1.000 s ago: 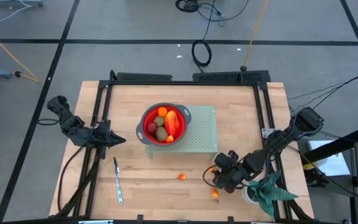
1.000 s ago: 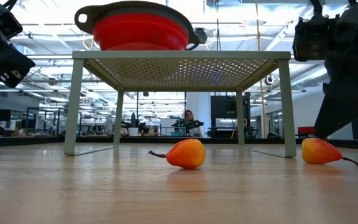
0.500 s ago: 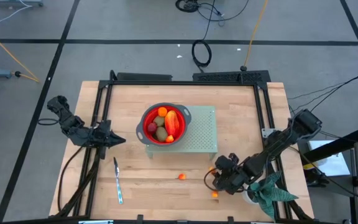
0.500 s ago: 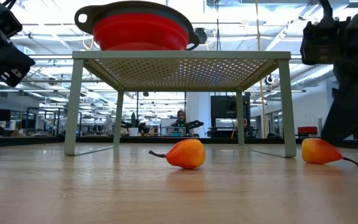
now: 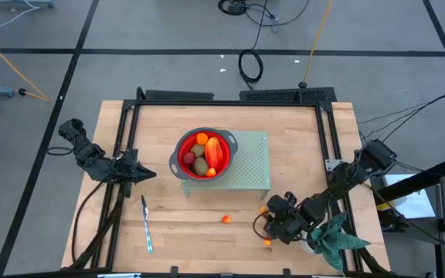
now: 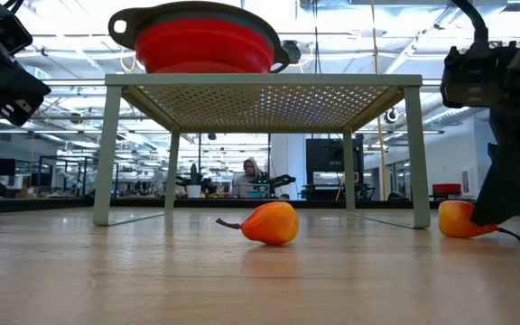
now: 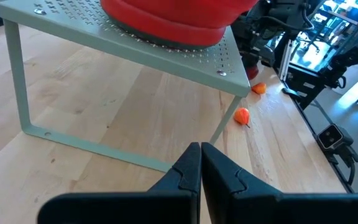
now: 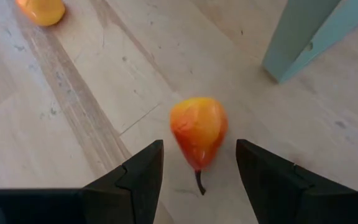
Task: Pick & Place Fruit
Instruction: Put the peach fruit into the strainer
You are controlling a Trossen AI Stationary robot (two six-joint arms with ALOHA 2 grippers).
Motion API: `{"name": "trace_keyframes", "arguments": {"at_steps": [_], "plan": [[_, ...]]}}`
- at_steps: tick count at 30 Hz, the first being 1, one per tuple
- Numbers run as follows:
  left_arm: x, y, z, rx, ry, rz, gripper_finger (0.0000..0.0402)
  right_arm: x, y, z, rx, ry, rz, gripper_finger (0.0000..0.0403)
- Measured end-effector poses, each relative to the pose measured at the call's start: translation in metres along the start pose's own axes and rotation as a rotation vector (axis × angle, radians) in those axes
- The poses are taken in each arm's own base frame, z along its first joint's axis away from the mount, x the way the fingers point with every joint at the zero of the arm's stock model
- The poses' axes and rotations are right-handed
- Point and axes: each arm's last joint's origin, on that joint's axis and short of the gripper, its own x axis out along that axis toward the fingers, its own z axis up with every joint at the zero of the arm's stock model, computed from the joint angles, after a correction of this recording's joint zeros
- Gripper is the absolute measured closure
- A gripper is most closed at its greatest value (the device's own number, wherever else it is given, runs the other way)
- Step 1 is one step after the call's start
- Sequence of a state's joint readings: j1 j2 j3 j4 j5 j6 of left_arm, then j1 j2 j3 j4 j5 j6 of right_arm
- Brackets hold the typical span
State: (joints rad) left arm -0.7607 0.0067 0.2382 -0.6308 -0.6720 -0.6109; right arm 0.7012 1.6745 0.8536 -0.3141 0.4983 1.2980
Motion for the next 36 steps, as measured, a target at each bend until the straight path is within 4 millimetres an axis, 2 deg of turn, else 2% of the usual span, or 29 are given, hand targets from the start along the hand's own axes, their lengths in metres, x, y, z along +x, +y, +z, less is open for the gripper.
{"name": "trace_keyframes", "arguments": {"at_steps": [15, 28, 36], "plan": [[0.0, 0.0, 0.0, 0.0, 0.001, -0.001, 0.0392, -0.0005, -0.0002, 0.0, -0.002, -0.002, -0.002, 0.0213], [0.0, -0.0003, 0.0005, -0.005, -0.004, -0.003, 0.0392, 0.0007, -0.0005, 0.0022, -0.009, -0.003, -0.003, 0.0318], [0.0, -0.0003, 0.0005, -0.021, -0.004, -0.003, 0.0392, 0.0005, -0.0002, 0.0019, -0.011, 0.009, 0.002, 0.0343]]}}
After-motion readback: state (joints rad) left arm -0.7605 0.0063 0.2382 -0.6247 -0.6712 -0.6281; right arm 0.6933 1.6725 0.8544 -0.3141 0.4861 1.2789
